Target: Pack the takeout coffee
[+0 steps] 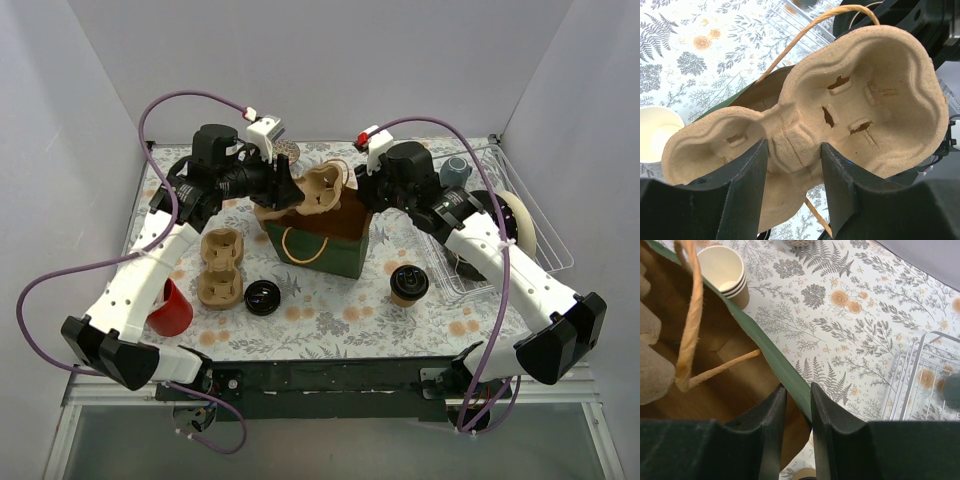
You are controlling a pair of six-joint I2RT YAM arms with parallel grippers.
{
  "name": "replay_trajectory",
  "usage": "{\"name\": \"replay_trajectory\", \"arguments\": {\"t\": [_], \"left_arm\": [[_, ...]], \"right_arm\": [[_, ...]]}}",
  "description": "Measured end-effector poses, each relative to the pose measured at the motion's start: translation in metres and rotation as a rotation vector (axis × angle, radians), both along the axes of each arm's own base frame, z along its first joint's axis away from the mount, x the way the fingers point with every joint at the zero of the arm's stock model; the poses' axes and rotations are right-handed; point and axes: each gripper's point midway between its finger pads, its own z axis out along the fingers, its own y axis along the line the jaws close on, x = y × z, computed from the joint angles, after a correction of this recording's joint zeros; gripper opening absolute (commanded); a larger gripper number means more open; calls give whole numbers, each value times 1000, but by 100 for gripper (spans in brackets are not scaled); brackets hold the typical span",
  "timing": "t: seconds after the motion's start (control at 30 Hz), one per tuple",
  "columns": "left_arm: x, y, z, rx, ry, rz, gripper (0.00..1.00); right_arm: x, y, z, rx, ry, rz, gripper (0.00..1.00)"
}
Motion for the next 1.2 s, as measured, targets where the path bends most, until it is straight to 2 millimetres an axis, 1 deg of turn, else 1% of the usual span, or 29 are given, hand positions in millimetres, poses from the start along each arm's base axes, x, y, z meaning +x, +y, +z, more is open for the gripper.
{"name": "replay_trajectory", "arguments": {"t": [0.2, 0.4, 0.47, 0.63, 0.77, 1.0, 1.1, 1.2], "left_arm": [[2, -6, -8, 17, 12, -11, 17], [5, -16, -8, 25, 2, -33, 16], [8, -19, -8, 28, 1, -35, 15], [14, -26, -21, 62, 14, -21, 15], [18, -31, -25, 80, 5, -5, 15], [24, -32, -22, 86, -24, 35, 14], [27, -33, -19, 82, -39, 47, 14], [28, -34, -18, 84, -45, 55, 14]], "right_arm": [[6, -5, 3, 43, 15, -68, 41], [8, -6, 19, 101, -14, -90, 48], [7, -7, 25, 122, -26, -99, 49], [5, -14, 41, 165, -64, -136, 55], [-2, -26, 54, 205, -103, -170, 56], [-16, -42, 88, 290, -193, -192, 56], [-19, -45, 94, 305, -209, -195, 56], [-20, -46, 94, 311, -214, -195, 56]]}}
